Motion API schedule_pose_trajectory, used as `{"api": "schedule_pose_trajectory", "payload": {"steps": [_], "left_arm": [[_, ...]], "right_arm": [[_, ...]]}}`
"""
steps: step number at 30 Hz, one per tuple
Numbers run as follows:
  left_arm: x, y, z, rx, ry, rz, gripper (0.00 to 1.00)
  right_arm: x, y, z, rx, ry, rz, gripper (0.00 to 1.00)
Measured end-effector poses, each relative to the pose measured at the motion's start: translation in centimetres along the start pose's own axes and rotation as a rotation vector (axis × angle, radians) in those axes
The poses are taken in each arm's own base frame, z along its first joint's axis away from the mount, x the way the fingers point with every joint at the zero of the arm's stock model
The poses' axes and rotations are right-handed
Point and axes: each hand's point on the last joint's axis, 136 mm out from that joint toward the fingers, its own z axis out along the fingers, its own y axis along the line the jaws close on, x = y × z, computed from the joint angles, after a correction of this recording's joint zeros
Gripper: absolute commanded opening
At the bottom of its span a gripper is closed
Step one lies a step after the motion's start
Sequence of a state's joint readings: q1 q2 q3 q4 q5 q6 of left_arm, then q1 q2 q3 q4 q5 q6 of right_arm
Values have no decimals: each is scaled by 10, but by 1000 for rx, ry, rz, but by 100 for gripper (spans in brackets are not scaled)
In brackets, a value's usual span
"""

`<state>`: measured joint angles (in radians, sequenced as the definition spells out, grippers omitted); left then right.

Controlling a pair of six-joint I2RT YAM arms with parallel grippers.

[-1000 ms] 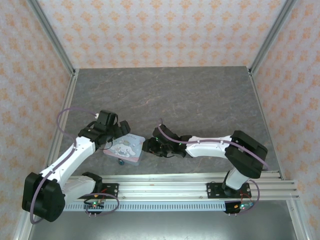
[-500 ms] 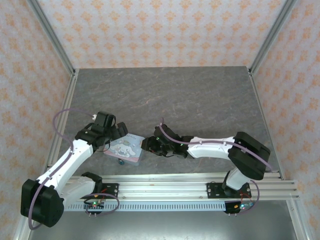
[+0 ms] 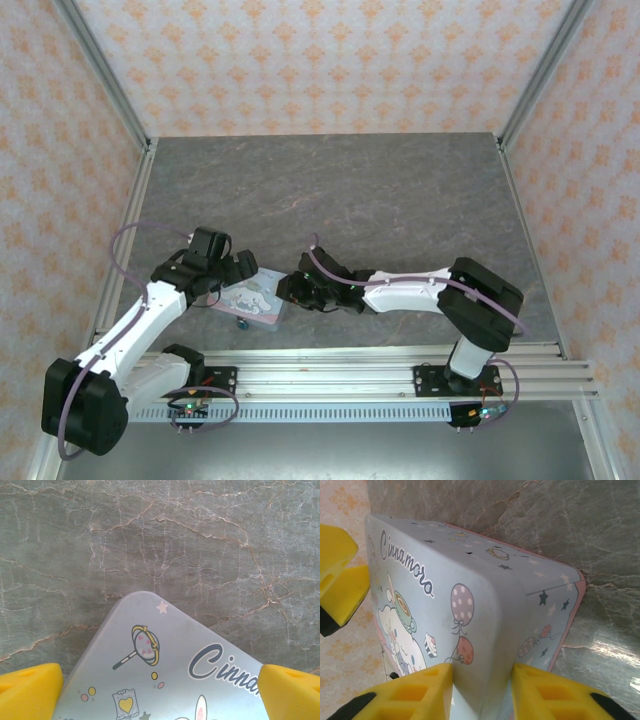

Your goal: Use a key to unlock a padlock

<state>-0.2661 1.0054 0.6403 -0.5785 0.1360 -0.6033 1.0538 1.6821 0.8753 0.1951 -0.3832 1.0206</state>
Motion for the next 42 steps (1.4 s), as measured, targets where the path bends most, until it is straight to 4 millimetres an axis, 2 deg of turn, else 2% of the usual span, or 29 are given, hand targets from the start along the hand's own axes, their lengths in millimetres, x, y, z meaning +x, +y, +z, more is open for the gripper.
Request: {"api": "schedule_pose_trajectory", "payload": {"steps": [5,11,18,22,27,35,42], "left_arm": [[-4,-5,1,19,-14,-12,100],[-8,-21,9,64,-27,-39,100],[-3,-59,29,100,18,-8,100],[-2,-84,42,104,49,24,100],[-2,-114,51,142,55,49,100],[-3,-137,56,212,50,36,100],[-4,-143,57,230,44,22,100]], "right_arm": [[-8,-3,-1,6,-20,19,25],[-44,-15,-9,23,-93,66,24],[-92,-37,-28,80,-185,100,26],[-115,-51,-40,122,-236,117,35],[-135,-67,-57,162,-287,149,44],[-137,-77,-75,164,-310,172,60],[-137,-79,-77,166,-315,174,61]]}}
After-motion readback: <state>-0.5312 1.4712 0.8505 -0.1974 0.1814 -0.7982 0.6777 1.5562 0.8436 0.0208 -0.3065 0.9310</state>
